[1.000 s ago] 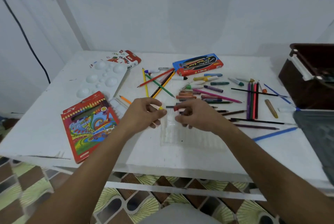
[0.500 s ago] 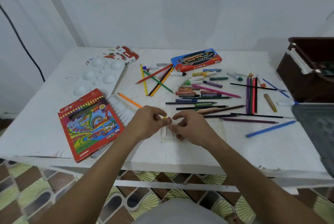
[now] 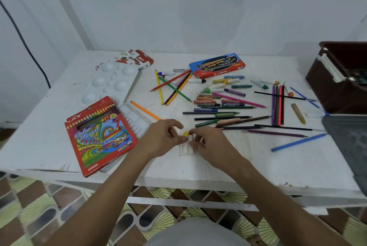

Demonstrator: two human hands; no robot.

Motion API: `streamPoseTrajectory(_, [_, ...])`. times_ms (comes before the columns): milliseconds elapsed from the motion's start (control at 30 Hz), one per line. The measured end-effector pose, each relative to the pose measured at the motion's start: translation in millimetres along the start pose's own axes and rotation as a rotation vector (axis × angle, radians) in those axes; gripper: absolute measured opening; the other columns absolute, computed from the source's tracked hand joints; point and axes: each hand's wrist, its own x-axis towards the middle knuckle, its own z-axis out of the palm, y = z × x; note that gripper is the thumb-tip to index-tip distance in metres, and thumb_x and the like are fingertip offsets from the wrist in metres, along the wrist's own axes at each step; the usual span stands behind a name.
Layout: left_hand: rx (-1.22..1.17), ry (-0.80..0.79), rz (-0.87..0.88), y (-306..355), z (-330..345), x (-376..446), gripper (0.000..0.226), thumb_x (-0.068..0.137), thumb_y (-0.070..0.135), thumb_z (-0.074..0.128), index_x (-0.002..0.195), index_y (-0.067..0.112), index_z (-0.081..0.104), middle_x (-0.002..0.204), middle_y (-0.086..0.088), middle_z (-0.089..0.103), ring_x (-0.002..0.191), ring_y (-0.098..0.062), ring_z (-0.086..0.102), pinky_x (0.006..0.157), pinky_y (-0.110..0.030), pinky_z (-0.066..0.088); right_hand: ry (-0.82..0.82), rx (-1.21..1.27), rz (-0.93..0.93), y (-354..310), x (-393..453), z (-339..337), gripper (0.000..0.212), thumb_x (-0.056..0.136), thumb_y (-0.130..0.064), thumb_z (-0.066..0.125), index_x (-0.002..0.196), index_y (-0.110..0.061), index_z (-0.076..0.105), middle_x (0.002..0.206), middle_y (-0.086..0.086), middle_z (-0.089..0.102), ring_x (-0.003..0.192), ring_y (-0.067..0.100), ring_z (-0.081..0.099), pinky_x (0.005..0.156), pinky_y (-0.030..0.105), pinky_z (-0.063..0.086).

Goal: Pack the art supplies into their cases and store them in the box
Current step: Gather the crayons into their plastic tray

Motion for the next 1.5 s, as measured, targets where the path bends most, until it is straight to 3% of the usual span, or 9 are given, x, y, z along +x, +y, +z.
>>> streamPoseTrajectory(67, [-0.004, 0.005, -0.002, -0.2, 1.4, -0.1, 0.036, 0.076, 0.042, 0.075, 0.108, 0.029, 0.064, 0.076, 0.006, 0.066, 0.058, -0.006, 0.059, 0.056, -0.019, 0.045, -0.012, -0.045, -0.013, 1.5, 1.4, 0.9, 0.032, 0.093, -0.025, 0.056, 0.124, -0.017, 0.061, 0.1, 0.001, 0.06, 0.09, 0.014, 0.049, 0.079, 0.021, 0.041])
streamPoseTrajectory(133, [-0.022, 0.002, -0.008, 0.4, 2.1, -0.5, 0.037, 0.076, 0.04, 0.076, 0.109, 0.028, 0.063, 0.077, 0.005, 0.066, 0.058, -0.006, 0.059, 0.056, -0.019, 0.044, -0.012, -0.036, -0.026, 3.6, 2.8, 1.0, 0.033, 0.092, -0.024, 0.059, 0.124, -0.016, 0.061, 0.097, -0.001, 0.051, 0.086, 0.011, 0.044, 0.068, 0.008, 0.032])
streamPoseTrajectory(233, [-0.025, 0.006, -0.02, 1.8, 2.9, -1.2, 0.038, 0.077, 0.039, 0.076, 0.111, 0.028, 0.062, 0.078, 0.006, 0.066, 0.061, -0.006, 0.06, 0.055, -0.017, 0.042, -0.006, -0.008, -0.034, 6.9, 2.7, 0.7, 0.033, 0.09, -0.024, 0.062, 0.122, -0.016, 0.063, 0.095, -0.004, 0.048, 0.082, 0.007, 0.043, 0.063, 0.005, 0.028])
streamPoseTrajectory(400, [0.0, -0.012, -0.028, 5.0, 2.3, -2.4, 0.038, 0.079, 0.039, 0.074, 0.113, 0.028, 0.061, 0.079, 0.007, 0.065, 0.068, -0.007, 0.062, 0.059, -0.016, 0.043, 0.01, 0.005, -0.04, 8.6, 1.5, 1.4, 0.034, 0.089, -0.026, 0.063, 0.122, -0.02, 0.063, 0.095, -0.005, 0.049, 0.082, 0.007, 0.044, 0.07, 0.015, 0.033])
streamPoseTrajectory(900, [0.09, -0.098, -0.044, 11.2, -24.1, 10.6, 0.04, 0.08, 0.054, 0.065, 0.113, 0.032, 0.06, 0.09, 0.01, 0.061, 0.078, -0.004, 0.059, 0.064, -0.017, 0.045, -0.105, 0.009, 0.013, 5.8, 13.9, -17.0, 0.038, 0.084, -0.033, 0.068, 0.12, -0.022, 0.064, 0.097, -0.006, 0.061, 0.078, 0.005, 0.054, 0.066, 0.008, 0.038])
streamPoseTrajectory(1033, [0.177, 0.067, -0.034, 15.9, -67.3, 48.1, 0.034, 0.086, 0.043, 0.064, 0.113, 0.022, 0.064, 0.093, 0.004, 0.062, 0.079, -0.009, 0.057, 0.067, -0.021, 0.039, -0.03, -0.006, -0.027, -7.5, 54.3, -52.0, 0.034, 0.087, -0.026, 0.066, 0.12, -0.017, 0.063, 0.102, 0.0, 0.064, 0.084, 0.007, 0.057, 0.081, 0.016, 0.046])
streamPoseTrajectory(1200, [0.251, 0.236, -0.026, 11.2, -108.4, 116.5, 0.025, 0.09, 0.025, 0.061, 0.113, 0.014, 0.064, 0.1, -0.006, 0.062, 0.081, -0.016, 0.055, 0.072, -0.024, 0.039, 0.097, -0.062, -0.118, -13.3, 140.5, -76.2, 0.023, 0.089, -0.019, 0.063, 0.11, -0.013, 0.069, 0.092, -0.002, 0.064, 0.071, 0.004, 0.053, 0.071, 0.012, 0.04])
streamPoseTrajectory(1333, [0.361, 0.201, 0.0, -0.4, -119.5, 165.9, 0.031, 0.09, 0.023, 0.061, 0.12, 0.015, 0.061, 0.115, -0.01, 0.063, 0.104, -0.024, 0.057, 0.083, -0.028, 0.042, 0.096, -0.144, -0.094, -6.7, 202.7, -78.2, 0.021, 0.088, -0.017, 0.064, 0.105, -0.009, 0.072, 0.106, 0.008, 0.068, 0.085, 0.012, 0.056, 0.079, 0.018, 0.041])
streamPoseTrajectory(1500, [0.457, 0.064, 0.032, -6.3, -117.8, 199.1, 0.039, 0.092, 0.029, 0.059, 0.129, 0.016, 0.057, 0.123, -0.011, 0.061, 0.112, -0.026, 0.056, 0.092, -0.032, 0.042, -0.029, -0.139, -0.041, -18.1, 238.1, -54.3, 0.023, 0.087, -0.025, 0.065, 0.1, -0.007, 0.073, 0.097, 0.006, 0.071, 0.074, 0.011, 0.059, 0.067, 0.021, 0.043])
